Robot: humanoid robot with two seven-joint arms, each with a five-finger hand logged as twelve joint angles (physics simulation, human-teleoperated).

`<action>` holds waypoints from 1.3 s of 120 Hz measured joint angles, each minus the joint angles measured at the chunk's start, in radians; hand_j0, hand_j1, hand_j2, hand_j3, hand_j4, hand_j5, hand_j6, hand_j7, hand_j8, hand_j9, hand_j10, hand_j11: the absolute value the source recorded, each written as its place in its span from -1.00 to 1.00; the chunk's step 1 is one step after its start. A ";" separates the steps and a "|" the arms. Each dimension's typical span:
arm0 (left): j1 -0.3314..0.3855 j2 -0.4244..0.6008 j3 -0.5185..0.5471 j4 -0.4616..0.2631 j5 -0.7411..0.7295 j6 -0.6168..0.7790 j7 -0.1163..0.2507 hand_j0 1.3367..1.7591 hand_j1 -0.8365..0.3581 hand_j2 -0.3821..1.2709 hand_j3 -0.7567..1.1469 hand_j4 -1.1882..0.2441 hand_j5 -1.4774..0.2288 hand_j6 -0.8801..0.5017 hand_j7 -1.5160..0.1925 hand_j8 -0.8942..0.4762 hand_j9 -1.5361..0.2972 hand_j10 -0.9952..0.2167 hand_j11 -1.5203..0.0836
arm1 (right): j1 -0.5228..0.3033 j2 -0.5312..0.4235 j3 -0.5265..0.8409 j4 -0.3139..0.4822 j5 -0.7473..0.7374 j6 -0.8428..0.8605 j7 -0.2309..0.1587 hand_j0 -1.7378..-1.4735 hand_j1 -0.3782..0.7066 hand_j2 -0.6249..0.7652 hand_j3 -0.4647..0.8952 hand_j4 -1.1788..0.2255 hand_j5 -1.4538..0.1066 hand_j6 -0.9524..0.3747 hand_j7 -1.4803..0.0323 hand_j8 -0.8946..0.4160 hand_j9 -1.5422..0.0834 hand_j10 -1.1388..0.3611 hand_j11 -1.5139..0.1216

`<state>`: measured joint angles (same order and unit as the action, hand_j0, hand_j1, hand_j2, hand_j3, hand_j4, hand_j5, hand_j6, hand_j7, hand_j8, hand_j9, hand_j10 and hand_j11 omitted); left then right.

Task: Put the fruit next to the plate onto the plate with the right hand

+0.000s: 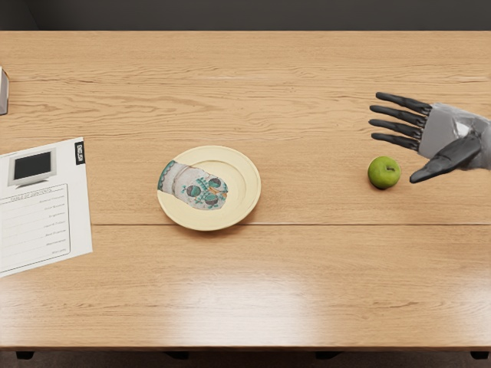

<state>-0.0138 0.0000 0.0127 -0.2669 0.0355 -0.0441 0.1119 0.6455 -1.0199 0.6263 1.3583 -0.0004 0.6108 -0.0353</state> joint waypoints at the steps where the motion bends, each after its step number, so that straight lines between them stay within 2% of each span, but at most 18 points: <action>1: 0.000 0.000 0.000 0.000 0.000 0.000 0.000 0.52 0.98 -0.54 -0.21 0.66 0.73 0.27 0.77 0.31 0.68 0.64 0.90 | 0.001 0.002 0.000 0.000 0.000 0.000 -0.002 -0.40 -0.86 -0.11 -0.32 0.63 0.80 0.38 0.89 0.31 0.84 0.47 0.79; 12: 0.000 0.000 0.000 0.000 0.000 0.000 0.000 0.52 0.98 -0.54 -0.21 0.66 0.73 0.27 0.77 0.31 0.68 0.64 0.90 | 0.010 0.014 0.014 0.003 -0.002 0.000 -0.022 -0.40 -0.87 -0.11 -0.32 0.63 0.80 0.38 0.89 0.31 0.84 0.47 0.79; 21: 0.000 0.000 0.000 0.000 0.000 0.000 0.000 0.52 0.98 -0.54 -0.21 0.66 0.73 0.27 0.77 0.31 0.68 0.64 0.90 | 0.016 0.006 0.027 0.028 -0.040 0.000 -0.081 -0.40 -0.87 -0.11 -0.32 0.63 0.80 0.39 0.90 0.31 0.84 0.47 0.80; 36: 0.000 0.000 0.000 0.000 0.000 0.000 0.000 0.52 0.98 -0.54 -0.21 0.66 0.73 0.27 0.77 0.31 0.68 0.64 0.90 | 0.088 0.012 0.039 0.106 -0.322 -0.031 -0.149 -0.40 -0.88 -0.11 -0.32 0.63 0.81 0.39 0.90 0.32 0.84 0.47 0.80; 40: 0.000 0.000 0.000 0.000 0.000 0.000 0.000 0.52 0.98 -0.54 -0.21 0.66 0.73 0.27 0.77 0.31 0.68 0.64 0.90 | 0.110 0.018 0.040 0.118 -0.402 -0.069 -0.181 -0.40 -0.88 -0.11 -0.32 0.63 0.81 0.39 0.90 0.32 0.84 0.47 0.80; 49: 0.000 0.000 0.000 0.000 0.000 0.000 0.000 0.52 0.98 -0.54 -0.21 0.66 0.73 0.27 0.77 0.31 0.68 0.64 0.90 | 0.147 0.056 0.040 0.133 -0.567 -0.180 -0.297 -0.40 -0.87 -0.11 -0.32 0.63 0.80 0.38 0.90 0.31 0.84 0.47 0.79; 53: 0.000 0.000 0.000 0.000 0.000 0.000 0.000 0.52 0.98 -0.54 -0.21 0.66 0.73 0.27 0.77 0.31 0.68 0.64 0.90 | 0.155 0.072 0.029 0.140 -0.634 -0.252 -0.337 -0.40 -0.87 -0.11 -0.32 0.63 0.80 0.38 0.90 0.31 0.84 0.47 0.79; 60: 0.000 0.000 0.000 0.000 0.000 0.000 0.000 0.52 0.98 -0.54 -0.21 0.66 0.73 0.27 0.77 0.31 0.68 0.64 0.90 | 0.163 0.089 -0.016 0.165 -0.731 -0.410 -0.384 -0.40 -0.87 -0.11 -0.32 0.63 0.81 0.38 0.90 0.31 0.84 0.47 0.80; 67: 0.000 0.000 0.000 0.000 0.000 0.000 0.000 0.52 0.98 -0.54 -0.21 0.66 0.73 0.27 0.77 0.31 0.68 0.64 0.90 | 0.167 0.101 -0.060 0.182 -0.792 -0.551 -0.411 -0.40 -0.88 -0.11 -0.32 0.63 0.81 0.38 0.90 0.31 0.84 0.47 0.80; 78: 0.000 0.000 0.000 0.000 0.000 0.000 0.000 0.52 0.98 -0.54 -0.21 0.66 0.73 0.27 0.77 0.31 0.68 0.64 0.90 | 0.170 0.135 -0.117 0.191 -0.843 -0.710 -0.433 -0.40 -0.84 -0.11 -0.32 0.60 0.78 0.35 0.87 0.28 0.82 0.45 0.77; 99: 0.000 0.000 0.000 0.000 0.000 0.000 0.000 0.52 0.98 -0.54 -0.21 0.66 0.73 0.27 0.77 0.31 0.68 0.64 0.90 | 0.166 0.246 -0.182 0.162 -0.949 -0.865 -0.445 -0.40 -0.76 -0.12 -0.32 0.55 0.72 0.30 0.81 0.22 0.76 0.40 0.71; 126: 0.000 0.000 0.000 0.000 0.000 0.000 0.000 0.52 0.98 -0.54 -0.21 0.66 0.73 0.27 0.77 0.31 0.68 0.64 0.90 | 0.163 0.285 -0.269 0.139 -1.022 -0.959 -0.448 -0.40 -0.69 -0.13 -0.32 0.51 0.67 0.25 0.76 0.18 0.71 0.36 0.66; 156: 0.000 0.000 0.000 0.000 0.000 0.000 0.000 0.52 0.98 -0.54 -0.21 0.66 0.73 0.27 0.77 0.31 0.68 0.64 0.90 | 0.160 0.294 -0.291 0.130 -1.037 -0.976 -0.448 -0.40 -0.42 -0.16 -0.32 0.33 0.46 0.07 0.55 -0.01 0.52 0.20 0.47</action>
<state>-0.0138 0.0000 0.0128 -0.2669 0.0354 -0.0440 0.1120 0.8053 -0.7257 0.3350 1.4885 -1.0373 -0.3650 -0.4832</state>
